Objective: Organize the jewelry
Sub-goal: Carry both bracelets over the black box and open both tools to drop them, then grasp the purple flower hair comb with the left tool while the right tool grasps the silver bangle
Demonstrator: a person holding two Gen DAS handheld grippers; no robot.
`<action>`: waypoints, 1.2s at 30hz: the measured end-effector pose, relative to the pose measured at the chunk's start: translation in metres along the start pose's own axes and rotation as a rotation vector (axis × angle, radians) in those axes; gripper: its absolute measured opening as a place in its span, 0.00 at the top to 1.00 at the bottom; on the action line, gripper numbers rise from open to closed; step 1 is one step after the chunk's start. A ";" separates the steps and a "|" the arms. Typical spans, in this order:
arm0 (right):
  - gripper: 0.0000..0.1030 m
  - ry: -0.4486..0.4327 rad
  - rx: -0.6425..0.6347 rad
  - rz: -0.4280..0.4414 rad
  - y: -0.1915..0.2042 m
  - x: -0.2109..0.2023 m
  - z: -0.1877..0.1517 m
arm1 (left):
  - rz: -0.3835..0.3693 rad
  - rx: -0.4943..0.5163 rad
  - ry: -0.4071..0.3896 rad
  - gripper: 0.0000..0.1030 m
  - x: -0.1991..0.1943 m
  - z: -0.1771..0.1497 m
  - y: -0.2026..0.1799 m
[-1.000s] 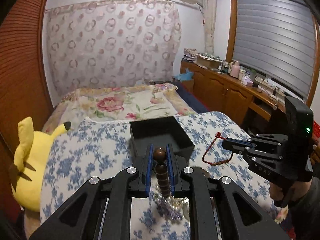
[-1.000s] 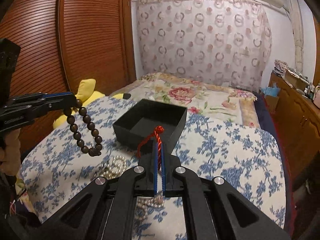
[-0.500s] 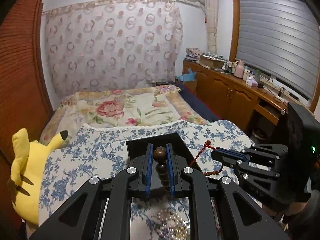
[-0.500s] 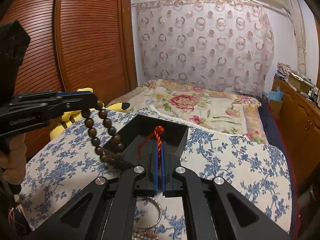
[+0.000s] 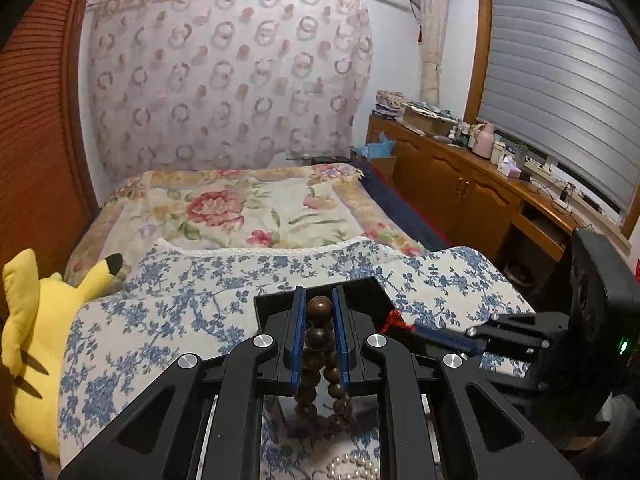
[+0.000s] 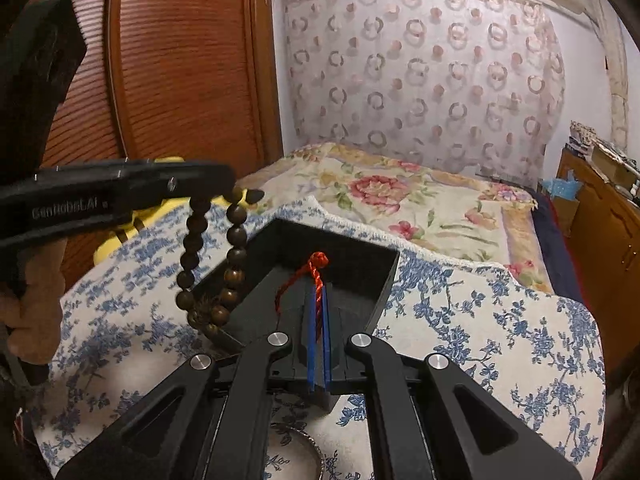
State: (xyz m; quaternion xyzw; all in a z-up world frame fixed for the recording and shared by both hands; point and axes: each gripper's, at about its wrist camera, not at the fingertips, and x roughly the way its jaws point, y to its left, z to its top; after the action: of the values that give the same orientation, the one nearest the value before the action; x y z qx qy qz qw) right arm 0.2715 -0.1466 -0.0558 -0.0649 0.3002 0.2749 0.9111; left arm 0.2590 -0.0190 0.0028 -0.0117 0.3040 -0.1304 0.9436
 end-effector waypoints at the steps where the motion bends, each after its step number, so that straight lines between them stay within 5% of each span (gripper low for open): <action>1: 0.97 0.002 0.000 0.001 0.000 0.002 0.000 | -0.011 0.000 0.005 0.88 0.005 0.002 0.001; 7: 0.95 0.040 -0.006 0.024 0.001 0.005 0.004 | -0.043 -0.010 0.061 0.87 0.025 0.002 0.007; 9: 0.67 0.045 -0.005 0.028 -0.002 0.003 0.008 | -0.052 -0.023 0.076 0.80 0.026 -0.001 0.011; 10: 0.63 0.047 -0.001 0.032 -0.003 0.002 0.009 | -0.055 -0.022 0.087 0.79 0.026 -0.004 0.013; 23: 0.62 0.089 0.046 0.058 -0.016 -0.039 -0.018 | 0.011 0.021 0.127 0.47 -0.018 -0.042 0.022; 36: 0.63 0.209 0.095 0.032 -0.006 -0.055 -0.078 | -0.007 0.048 0.255 0.33 -0.032 -0.113 0.005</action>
State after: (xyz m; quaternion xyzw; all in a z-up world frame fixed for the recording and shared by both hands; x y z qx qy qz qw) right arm 0.1986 -0.1994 -0.0870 -0.0451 0.4073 0.2668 0.8723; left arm 0.1705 0.0006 -0.0712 0.0262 0.4184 -0.1416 0.8968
